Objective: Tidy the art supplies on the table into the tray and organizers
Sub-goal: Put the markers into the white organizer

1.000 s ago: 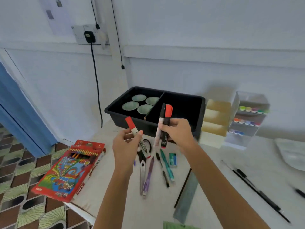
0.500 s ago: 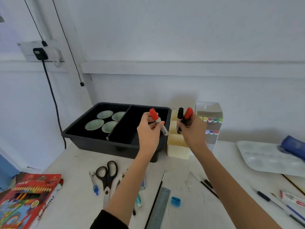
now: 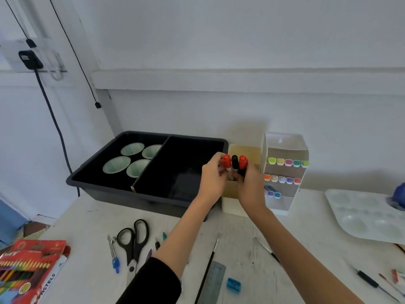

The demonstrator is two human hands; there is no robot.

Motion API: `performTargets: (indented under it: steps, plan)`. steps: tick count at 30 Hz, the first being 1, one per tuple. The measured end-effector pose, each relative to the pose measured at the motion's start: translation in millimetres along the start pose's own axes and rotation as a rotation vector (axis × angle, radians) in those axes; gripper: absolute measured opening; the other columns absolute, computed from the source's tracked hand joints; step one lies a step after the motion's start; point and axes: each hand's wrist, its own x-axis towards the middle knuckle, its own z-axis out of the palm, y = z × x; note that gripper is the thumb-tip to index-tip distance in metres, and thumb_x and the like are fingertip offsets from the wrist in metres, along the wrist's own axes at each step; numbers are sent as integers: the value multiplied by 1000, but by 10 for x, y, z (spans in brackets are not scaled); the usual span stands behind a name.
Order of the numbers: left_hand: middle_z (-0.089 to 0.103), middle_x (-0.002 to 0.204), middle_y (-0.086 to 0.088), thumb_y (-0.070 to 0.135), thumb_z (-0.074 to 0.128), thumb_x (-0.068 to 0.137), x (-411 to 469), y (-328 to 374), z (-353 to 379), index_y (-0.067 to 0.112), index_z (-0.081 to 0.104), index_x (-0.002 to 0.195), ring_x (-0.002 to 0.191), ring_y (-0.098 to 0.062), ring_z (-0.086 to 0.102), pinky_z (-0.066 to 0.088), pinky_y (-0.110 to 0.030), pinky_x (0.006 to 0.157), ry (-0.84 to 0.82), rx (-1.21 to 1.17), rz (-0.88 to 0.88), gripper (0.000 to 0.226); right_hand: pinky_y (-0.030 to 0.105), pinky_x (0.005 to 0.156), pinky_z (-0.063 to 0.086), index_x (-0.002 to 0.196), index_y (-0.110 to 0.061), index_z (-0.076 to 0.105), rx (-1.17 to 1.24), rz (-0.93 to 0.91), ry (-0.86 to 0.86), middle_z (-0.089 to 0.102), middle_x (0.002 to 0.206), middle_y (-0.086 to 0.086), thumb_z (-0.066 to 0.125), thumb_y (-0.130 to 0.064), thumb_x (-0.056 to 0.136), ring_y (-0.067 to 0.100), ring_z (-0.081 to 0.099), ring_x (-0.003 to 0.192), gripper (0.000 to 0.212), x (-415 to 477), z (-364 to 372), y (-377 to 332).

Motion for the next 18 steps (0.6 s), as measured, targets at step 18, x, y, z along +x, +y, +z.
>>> performTargets:
  steps: [18]
  plan:
    - [57, 106, 10, 0, 56, 88, -1397, -45, -517, 23, 60, 108, 101, 3, 52, 40, -6, 81, 498, 240, -14, 30, 1, 90, 29, 131, -15, 46, 86, -276, 1, 52, 127, 2, 53, 1, 89, 8, 46, 114, 46, -1012, 17, -196]
